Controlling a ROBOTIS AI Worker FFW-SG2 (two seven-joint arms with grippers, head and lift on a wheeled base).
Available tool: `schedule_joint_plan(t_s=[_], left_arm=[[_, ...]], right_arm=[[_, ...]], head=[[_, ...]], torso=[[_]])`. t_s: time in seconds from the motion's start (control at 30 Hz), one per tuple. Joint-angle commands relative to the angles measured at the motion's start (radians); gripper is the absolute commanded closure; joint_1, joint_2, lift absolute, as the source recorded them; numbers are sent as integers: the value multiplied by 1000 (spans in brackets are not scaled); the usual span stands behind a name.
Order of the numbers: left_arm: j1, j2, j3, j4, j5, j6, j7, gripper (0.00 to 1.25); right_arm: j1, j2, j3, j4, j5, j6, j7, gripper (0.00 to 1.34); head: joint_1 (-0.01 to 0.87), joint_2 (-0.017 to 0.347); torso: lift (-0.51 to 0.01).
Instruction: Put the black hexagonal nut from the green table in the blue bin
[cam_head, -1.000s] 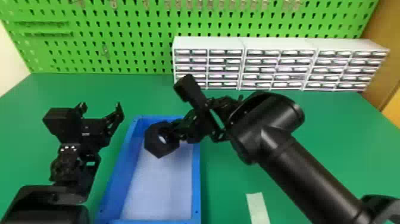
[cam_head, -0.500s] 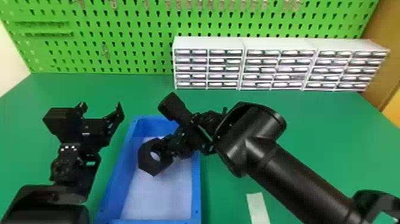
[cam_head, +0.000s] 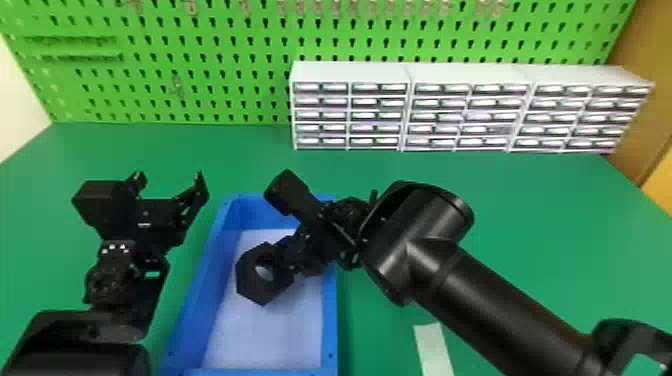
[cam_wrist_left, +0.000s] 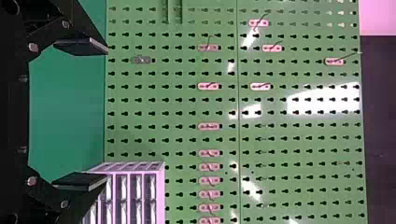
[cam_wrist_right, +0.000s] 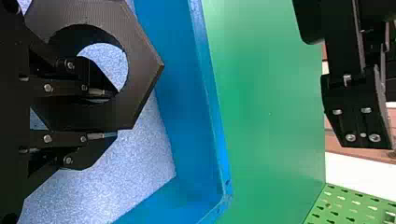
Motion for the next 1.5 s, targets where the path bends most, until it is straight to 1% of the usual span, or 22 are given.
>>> schedule_joint_plan(t_s=[0.0, 0.1, 0.27, 0.33, 0.4, 0.43, 0.47, 0.53, 0.7, 0.8, 0.9, 1.07, 1.17, 1.3, 1.47], left_arm=[[0, 0, 1, 0, 0, 0, -1, 302], [0, 0, 1, 0, 0, 0, 0, 302], [0, 0, 1, 0, 0, 0, -1, 302], [0, 0, 1, 0, 0, -1, 0, 302], [0, 0, 1, 0, 0, -1, -1, 302], [0, 0, 1, 0, 0, -1, 0, 302], [0, 0, 1, 0, 0, 0, -1, 302], [0, 0, 1, 0, 0, 0, -1, 302], [2, 0, 1, 0, 0, -1, 0, 302], [2, 0, 1, 0, 0, -1, 0, 302], [2, 0, 1, 0, 0, 0, 0, 302], [3, 0, 2, 0, 0, -1, -1, 302], [3, 0, 4, 0, 0, 0, 0, 302], [5, 0, 2, 0, 0, -1, 0, 302], [5, 0, 4, 0, 0, -1, -1, 302]], right_arm=[[-1, 0, 5, 3, 0, 0, 0, 1003], [-3, -2, 9, 3, 0, 1, 0, 993], [-3, -3, 11, 6, 3, 1, 0, 851], [-3, -3, 11, 6, 3, 0, 0, 720], [-3, -3, 11, 6, 4, 1, 0, 533], [-3, -3, 11, 6, 4, 1, 0, 466], [-3, -3, 9, 6, 6, 1, 0, 409], [-3, -3, 9, 6, 10, 1, 0, 352], [-3, -5, 3, 6, 15, 3, 0, 346], [-1, -5, -6, 6, 18, 3, 0, 318], [0, -5, -18, 6, 20, 4, 2, 294], [5, -8, -49, -3, 16, 6, 6, 292], [12, -9, -84, -14, 23, 6, 25, 292], [28, -12, -139, -48, 36, 7, 51, 292], [63, -12, -239, -115, 66, 20, 75, 292]], head=[[686, 52], [686, 52], [686, 52], [686, 52], [686, 52], [686, 52], [686, 52], [686, 52], [686, 52], [686, 52], [686, 52], [686, 52], [686, 52], [686, 52], [686, 52]], torso=[[-97], [-97], [-97], [-97], [-97], [-97], [-97], [-97], [-97], [-97], [-97], [-97], [-97], [-97], [-97]])
